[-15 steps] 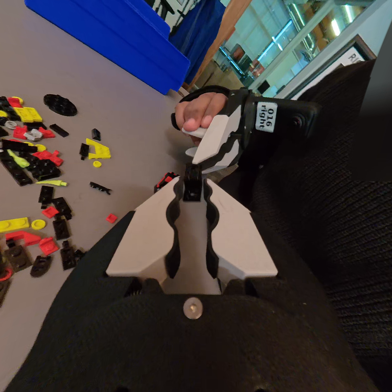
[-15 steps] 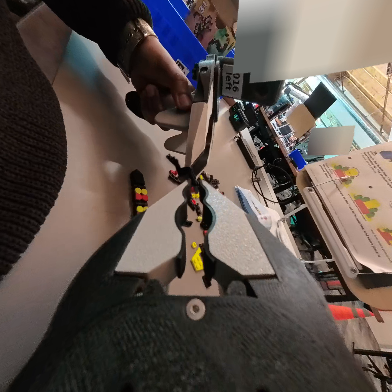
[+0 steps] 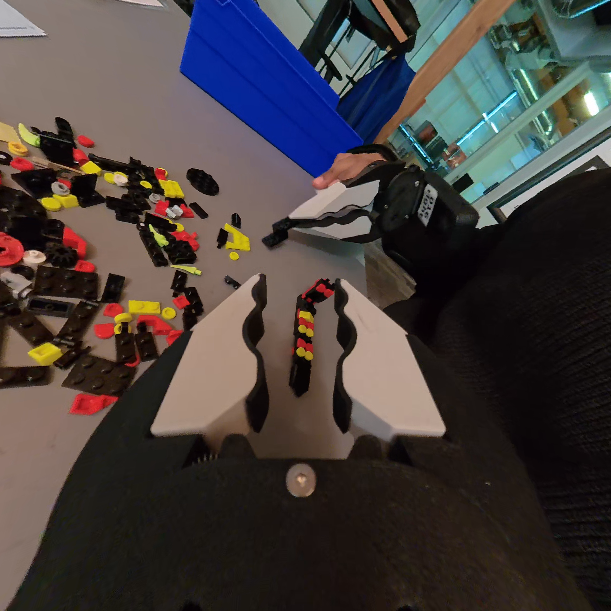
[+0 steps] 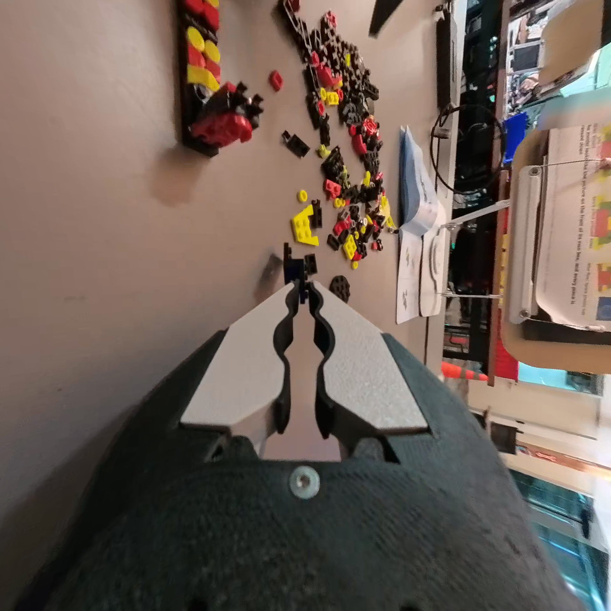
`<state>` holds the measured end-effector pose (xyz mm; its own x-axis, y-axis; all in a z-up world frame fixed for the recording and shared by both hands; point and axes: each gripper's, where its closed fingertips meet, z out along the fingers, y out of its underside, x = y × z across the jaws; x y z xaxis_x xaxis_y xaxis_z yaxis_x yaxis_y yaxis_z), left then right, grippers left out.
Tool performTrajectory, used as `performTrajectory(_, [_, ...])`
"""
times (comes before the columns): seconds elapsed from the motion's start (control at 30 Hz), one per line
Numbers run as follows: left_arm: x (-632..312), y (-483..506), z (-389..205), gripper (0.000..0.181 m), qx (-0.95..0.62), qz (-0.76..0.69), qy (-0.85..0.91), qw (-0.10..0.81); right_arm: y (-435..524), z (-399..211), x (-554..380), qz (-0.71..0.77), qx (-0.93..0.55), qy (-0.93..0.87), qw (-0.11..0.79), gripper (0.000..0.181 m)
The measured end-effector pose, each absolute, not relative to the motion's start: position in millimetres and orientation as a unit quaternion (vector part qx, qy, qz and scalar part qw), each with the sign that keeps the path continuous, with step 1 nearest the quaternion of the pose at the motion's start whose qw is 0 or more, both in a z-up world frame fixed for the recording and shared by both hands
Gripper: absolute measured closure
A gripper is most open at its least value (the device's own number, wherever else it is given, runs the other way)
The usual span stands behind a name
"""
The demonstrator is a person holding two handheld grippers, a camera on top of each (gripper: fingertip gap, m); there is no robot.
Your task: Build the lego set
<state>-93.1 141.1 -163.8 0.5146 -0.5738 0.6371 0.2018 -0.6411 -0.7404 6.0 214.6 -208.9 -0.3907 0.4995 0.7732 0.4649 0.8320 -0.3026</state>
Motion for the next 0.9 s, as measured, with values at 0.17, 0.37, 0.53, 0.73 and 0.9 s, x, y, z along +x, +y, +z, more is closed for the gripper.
performTrajectory(0.17, [-96, 143, -165, 0.142, -0.77, -0.476, 0.114, 0.41, 208, -217, 6, 0.017, -0.278, -0.848, 0.452, 0.173])
performTrajectory(0.37, [-98, 144, -169, 0.142, -0.774, -0.473, 0.111, 0.406, 202, -210, 3, 0.081, -0.317, -0.83, 0.451, 0.157])
performTrajectory(0.53, [-96, 144, -172, 0.143, -0.778, -0.469, 0.117, 0.401, 198, -208, 2, 0.228, -0.427, -0.778, 0.4, 0.144])
performTrajectory(0.73, [-95, 143, -176, 0.144, -0.782, -0.467, 0.121, 0.395, 202, -203, -1, 0.326, -0.525, -0.712, 0.334, 0.134])
performTrajectory(0.9, [-94, 144, -181, 0.145, -0.794, -0.442, 0.133, 0.395, 193, -208, -3, 0.39, -0.576, -0.67, 0.258, 0.135])
